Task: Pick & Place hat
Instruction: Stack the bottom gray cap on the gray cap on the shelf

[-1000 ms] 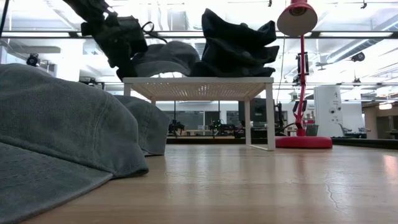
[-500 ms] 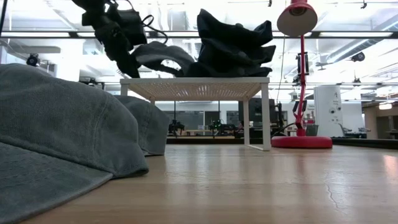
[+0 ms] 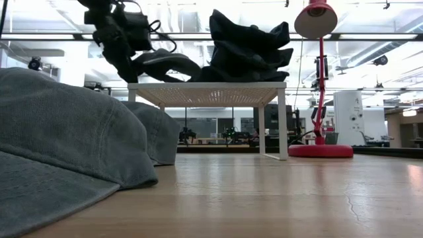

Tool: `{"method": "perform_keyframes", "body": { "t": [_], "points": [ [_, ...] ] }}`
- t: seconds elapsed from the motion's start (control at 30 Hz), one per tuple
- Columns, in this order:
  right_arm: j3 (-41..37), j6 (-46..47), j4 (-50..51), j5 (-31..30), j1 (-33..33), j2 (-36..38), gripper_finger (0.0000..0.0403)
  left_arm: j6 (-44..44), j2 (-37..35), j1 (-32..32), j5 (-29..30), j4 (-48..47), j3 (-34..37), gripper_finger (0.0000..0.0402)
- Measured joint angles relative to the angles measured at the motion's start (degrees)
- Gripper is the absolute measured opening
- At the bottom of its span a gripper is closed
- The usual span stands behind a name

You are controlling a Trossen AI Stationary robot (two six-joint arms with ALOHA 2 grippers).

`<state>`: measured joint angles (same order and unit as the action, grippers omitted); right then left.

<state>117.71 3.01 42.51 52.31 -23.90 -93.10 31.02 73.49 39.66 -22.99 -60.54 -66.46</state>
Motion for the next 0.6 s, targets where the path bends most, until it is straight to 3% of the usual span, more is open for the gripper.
{"method": "perform_keyframes", "body": {
  "t": [0.6],
  "points": [
    [0.0, -0.7, 0.0, 0.0, 0.0, 0.0, 0.0183, 2.8, -0.2, 0.0, 2.7, -5.6, 0.0, 0.023]
  ]
}}
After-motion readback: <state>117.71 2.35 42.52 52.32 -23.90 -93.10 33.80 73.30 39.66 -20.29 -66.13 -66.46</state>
